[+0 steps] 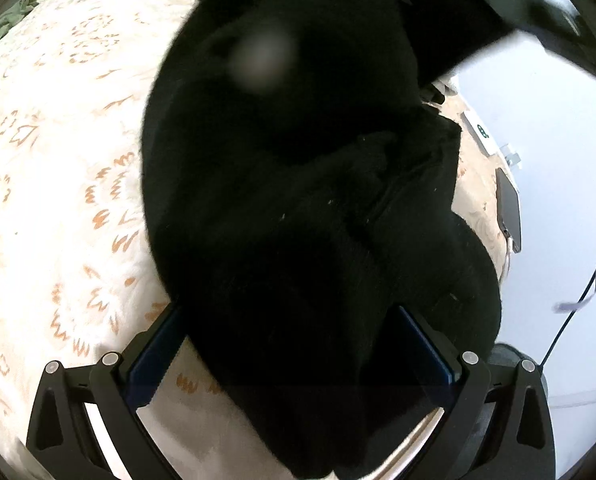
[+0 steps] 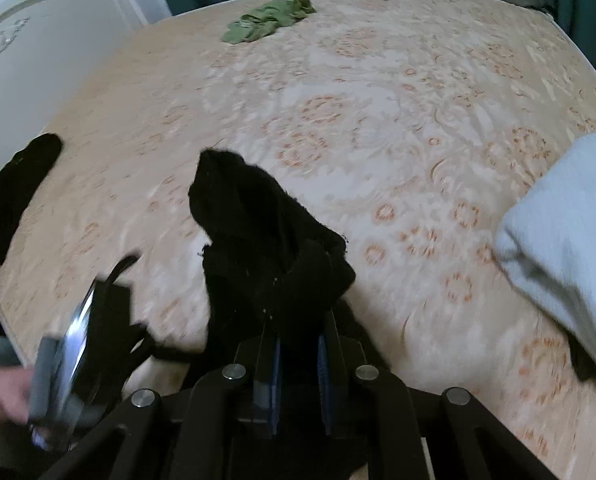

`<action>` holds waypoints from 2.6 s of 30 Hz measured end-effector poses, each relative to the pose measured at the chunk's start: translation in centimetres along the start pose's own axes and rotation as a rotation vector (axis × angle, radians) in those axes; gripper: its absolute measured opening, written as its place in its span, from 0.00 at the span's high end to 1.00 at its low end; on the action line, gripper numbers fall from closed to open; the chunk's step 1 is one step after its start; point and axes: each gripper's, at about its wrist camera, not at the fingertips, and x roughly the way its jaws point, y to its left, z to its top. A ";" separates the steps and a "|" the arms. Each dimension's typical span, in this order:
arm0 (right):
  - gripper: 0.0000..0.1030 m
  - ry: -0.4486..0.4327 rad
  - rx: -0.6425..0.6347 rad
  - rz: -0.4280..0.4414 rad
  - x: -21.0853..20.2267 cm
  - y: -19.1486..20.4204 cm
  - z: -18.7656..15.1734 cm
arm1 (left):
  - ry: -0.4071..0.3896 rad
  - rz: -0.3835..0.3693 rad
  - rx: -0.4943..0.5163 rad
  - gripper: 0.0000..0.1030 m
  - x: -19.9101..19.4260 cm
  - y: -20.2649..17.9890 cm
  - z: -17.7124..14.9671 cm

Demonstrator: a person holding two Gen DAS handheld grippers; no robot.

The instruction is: Fold clothes

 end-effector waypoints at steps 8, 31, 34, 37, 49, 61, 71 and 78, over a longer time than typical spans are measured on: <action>0.91 0.069 -0.026 0.001 -0.7 1.5 -6.5 | -0.152 -0.157 -0.019 0.00 -8.9 0.2 -0.3; 0.13 0.031 0.218 0.036 0.9 -8.2 -8.1 | -0.123 -0.196 -0.056 0.00 -6.6 -4.5 2.6; 0.13 0.024 0.298 0.047 2.7 -11.2 -4.9 | -0.044 -0.195 -0.056 0.00 -3.5 -5.0 0.8; 0.13 0.043 0.320 0.020 5.0 -13.1 -1.8 | -0.013 -0.141 -0.010 0.00 -1.2 -5.9 0.3; 0.13 0.123 0.274 0.031 13.7 -14.1 2.5 | -0.036 -0.239 -0.049 0.00 1.0 -4.1 0.8; 0.29 0.207 0.126 -0.031 20.0 -10.2 6.9 | -0.061 -0.330 -0.010 0.00 0.8 -3.5 0.3; 0.81 0.123 -0.041 -0.069 12.6 -3.7 6.2 | -0.034 -0.344 0.049 0.00 0.5 -4.1 0.1; 0.80 0.038 -0.111 0.003 1.4 0.9 1.2 | -0.076 -0.376 0.077 0.00 -2.2 -5.2 -0.2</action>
